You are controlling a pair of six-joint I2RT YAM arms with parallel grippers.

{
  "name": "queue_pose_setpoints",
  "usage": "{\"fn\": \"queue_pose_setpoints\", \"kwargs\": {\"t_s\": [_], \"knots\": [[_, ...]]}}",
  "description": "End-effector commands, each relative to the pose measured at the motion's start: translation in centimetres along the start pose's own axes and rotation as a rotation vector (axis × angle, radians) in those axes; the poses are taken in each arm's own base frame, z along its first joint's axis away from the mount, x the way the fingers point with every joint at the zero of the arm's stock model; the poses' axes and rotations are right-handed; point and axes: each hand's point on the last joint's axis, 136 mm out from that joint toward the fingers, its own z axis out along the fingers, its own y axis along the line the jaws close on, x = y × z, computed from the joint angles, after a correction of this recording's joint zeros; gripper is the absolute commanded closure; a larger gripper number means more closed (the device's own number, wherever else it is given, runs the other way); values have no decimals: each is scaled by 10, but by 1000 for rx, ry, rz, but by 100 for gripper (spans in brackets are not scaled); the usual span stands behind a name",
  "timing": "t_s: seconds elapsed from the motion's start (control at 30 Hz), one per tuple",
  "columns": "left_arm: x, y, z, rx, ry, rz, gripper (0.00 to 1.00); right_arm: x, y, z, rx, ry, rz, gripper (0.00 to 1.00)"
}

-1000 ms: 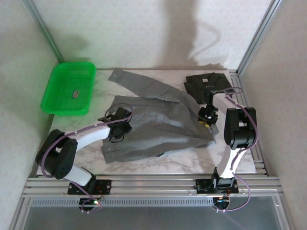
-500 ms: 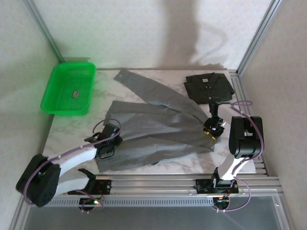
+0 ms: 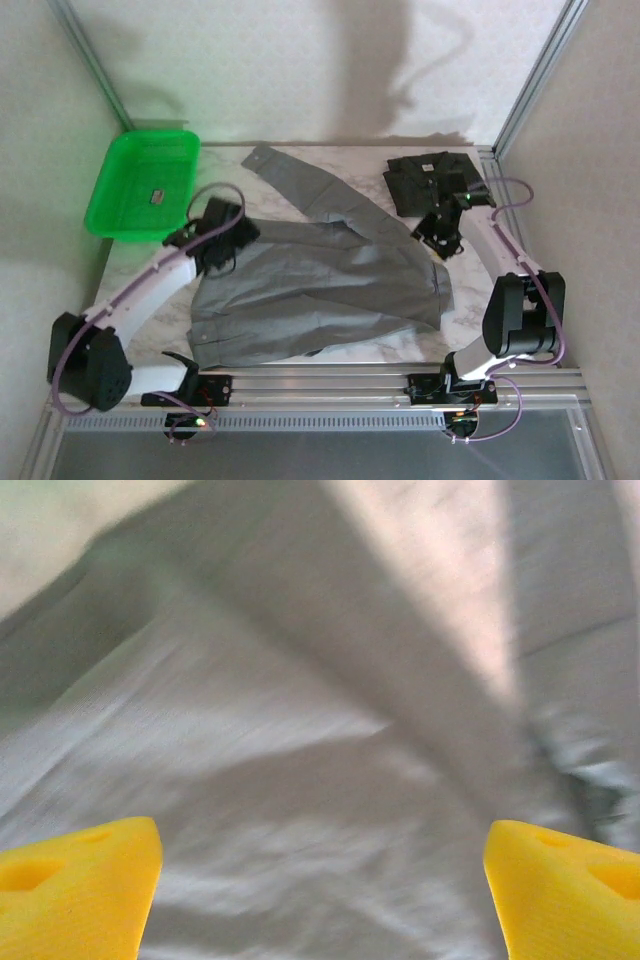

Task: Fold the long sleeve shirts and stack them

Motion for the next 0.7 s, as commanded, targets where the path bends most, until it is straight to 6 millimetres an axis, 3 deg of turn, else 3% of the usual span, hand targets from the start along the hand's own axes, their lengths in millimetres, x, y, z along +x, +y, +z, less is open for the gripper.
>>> {"fn": "queue_pose_setpoints", "kwargs": {"t_s": [0.0,0.13,0.2,0.3,0.47,0.67], "knots": [[-4,-3,27,-41,92,101,23,-12,31,17,-27,73,-165,53],[-8,12,87,-77,146,55,53,-27,63,71,-64,145,-238,64],[-8,21,109,-111,143,49,60,-32,68,94,-33,155,-260,68],[-10,28,132,-145,131,48,61,-38,72,120,-22,164,-254,71],[-11,63,146,-255,124,22,62,-40,62,148,47,186,-199,72],[-29,120,130,-390,67,5,63,-41,44,161,137,167,-100,71]]}}
